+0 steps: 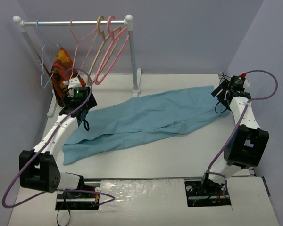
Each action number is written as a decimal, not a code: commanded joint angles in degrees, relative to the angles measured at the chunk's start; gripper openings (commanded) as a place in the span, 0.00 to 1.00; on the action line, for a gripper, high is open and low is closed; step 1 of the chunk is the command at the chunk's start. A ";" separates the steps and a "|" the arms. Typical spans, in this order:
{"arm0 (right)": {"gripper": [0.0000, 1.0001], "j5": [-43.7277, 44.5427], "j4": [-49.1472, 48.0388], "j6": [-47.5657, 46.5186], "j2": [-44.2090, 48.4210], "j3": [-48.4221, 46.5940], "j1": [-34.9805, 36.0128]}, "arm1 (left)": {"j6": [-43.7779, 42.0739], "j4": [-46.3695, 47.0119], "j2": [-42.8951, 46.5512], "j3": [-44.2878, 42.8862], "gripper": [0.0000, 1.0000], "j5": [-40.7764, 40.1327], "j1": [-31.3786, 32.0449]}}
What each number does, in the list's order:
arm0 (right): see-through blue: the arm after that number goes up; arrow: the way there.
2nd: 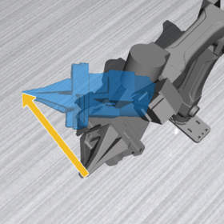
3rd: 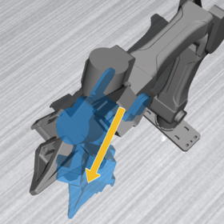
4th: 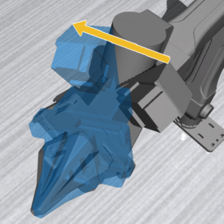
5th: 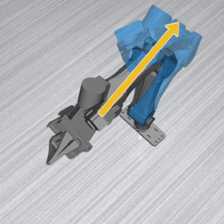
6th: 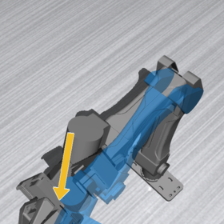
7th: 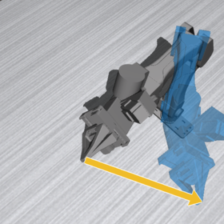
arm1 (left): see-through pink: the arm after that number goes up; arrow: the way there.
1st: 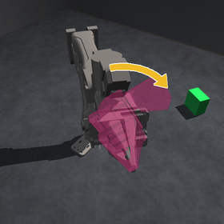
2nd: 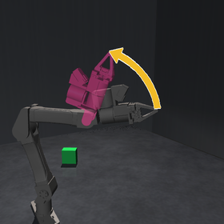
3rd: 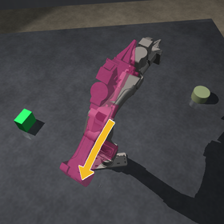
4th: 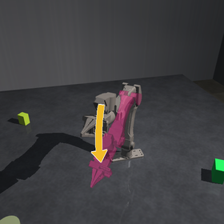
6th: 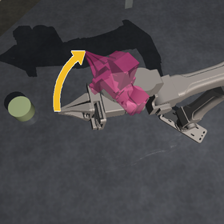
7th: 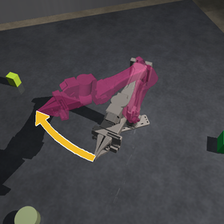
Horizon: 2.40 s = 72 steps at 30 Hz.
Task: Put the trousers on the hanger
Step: Fold the trousers
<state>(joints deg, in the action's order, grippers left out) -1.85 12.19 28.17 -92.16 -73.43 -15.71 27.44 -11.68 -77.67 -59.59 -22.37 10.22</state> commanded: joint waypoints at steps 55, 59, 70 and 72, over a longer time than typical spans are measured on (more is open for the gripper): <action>0.64 -2.86 -3.40 3.67 -0.55 6.61 -6.60 | -10.28 -9.24 -9.33 -4.39 0.00 18.91 34.17; 0.63 -3.63 -3.46 3.89 -1.02 6.01 -7.88 | -7.70 -11.87 -4.88 -8.43 0.00 24.92 27.65; 0.59 -12.92 -8.02 6.41 -5.30 5.62 -14.23 | -4.53 -14.97 -6.61 -14.25 0.00 35.17 16.88; 0.61 -14.66 -11.34 7.11 -6.07 7.62 -14.19 | -2.71 -14.87 -7.41 -14.79 0.00 37.86 15.04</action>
<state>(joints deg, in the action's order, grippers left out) -11.85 7.93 32.24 -97.49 -65.81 -28.98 21.07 -26.44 -84.93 -70.81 9.34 28.09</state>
